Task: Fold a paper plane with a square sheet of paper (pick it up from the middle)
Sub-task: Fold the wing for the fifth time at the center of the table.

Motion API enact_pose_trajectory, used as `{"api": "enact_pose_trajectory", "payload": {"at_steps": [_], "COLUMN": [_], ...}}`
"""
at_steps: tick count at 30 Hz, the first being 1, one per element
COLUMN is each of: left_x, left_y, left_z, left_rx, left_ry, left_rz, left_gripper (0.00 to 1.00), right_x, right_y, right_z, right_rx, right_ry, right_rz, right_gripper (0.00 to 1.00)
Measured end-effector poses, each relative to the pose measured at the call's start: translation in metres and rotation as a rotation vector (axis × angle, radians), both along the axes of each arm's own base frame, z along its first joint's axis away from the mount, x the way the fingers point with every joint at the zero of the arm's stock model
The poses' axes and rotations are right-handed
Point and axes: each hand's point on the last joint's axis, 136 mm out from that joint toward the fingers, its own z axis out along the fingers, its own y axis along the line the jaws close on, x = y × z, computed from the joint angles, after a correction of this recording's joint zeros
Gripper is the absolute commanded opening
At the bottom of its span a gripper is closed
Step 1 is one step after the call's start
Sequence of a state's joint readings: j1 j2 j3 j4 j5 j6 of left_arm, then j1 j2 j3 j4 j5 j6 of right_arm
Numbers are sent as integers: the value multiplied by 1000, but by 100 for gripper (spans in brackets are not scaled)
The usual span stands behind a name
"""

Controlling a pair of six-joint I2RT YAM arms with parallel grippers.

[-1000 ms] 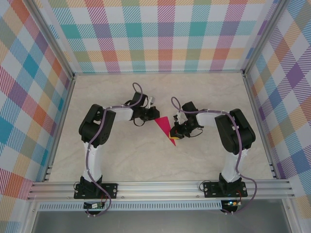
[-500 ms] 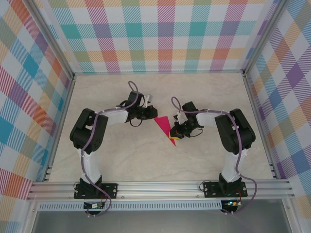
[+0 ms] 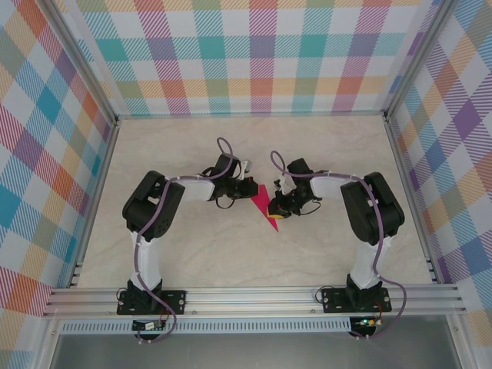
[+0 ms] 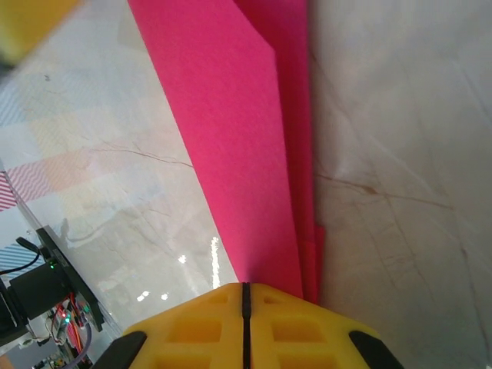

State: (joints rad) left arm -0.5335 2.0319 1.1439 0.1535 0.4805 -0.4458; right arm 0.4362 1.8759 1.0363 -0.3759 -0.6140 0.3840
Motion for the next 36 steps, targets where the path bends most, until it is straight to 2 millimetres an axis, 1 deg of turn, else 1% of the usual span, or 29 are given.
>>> {"api": "enact_pose_trajectory", "payload": {"at_steps": [2,5,8,11,15,21,24,27,30,33,36], "left_x": [-1,-1,-1,0,0,0,0,1,1,0,1], "left_y": [1,1,1,2,2,2,2,3,3,4,5], "left_z": [-5,-5,-6,-6,-6,-7,-8,-8,-8,-9,-9], "left_rx": [6,2,0,-1,-2,-2,-4,1,2,2,0], "left_ry": [9,7,2,-3,-4,-7,-12,-14,-15,-17,-24], "left_rz": [5,7,8,10,13,14,16,20,22,23,26], "left_gripper": [5,5,5,5,4,4,2,1,1,0,0], "right_x": [7,20,28,34,37,27,23,14,9,-6,-30], "right_y": [3,10,15,20,26,30,28,23,20,12,0], "right_z": [11,26,35,36,27,5,0,-11,-11,-11,-12], "right_rx": [15,41,55,57,44,7,-6,-19,-2,2,-5], "right_ry": [-29,-67,-94,-98,-84,-28,-18,-3,-29,-39,-27], "right_rz": [-2,-12,-14,-13,-1,22,21,23,26,29,35], "right_gripper": [11,10,9,9,8,7,7,7,7,7,7]}}
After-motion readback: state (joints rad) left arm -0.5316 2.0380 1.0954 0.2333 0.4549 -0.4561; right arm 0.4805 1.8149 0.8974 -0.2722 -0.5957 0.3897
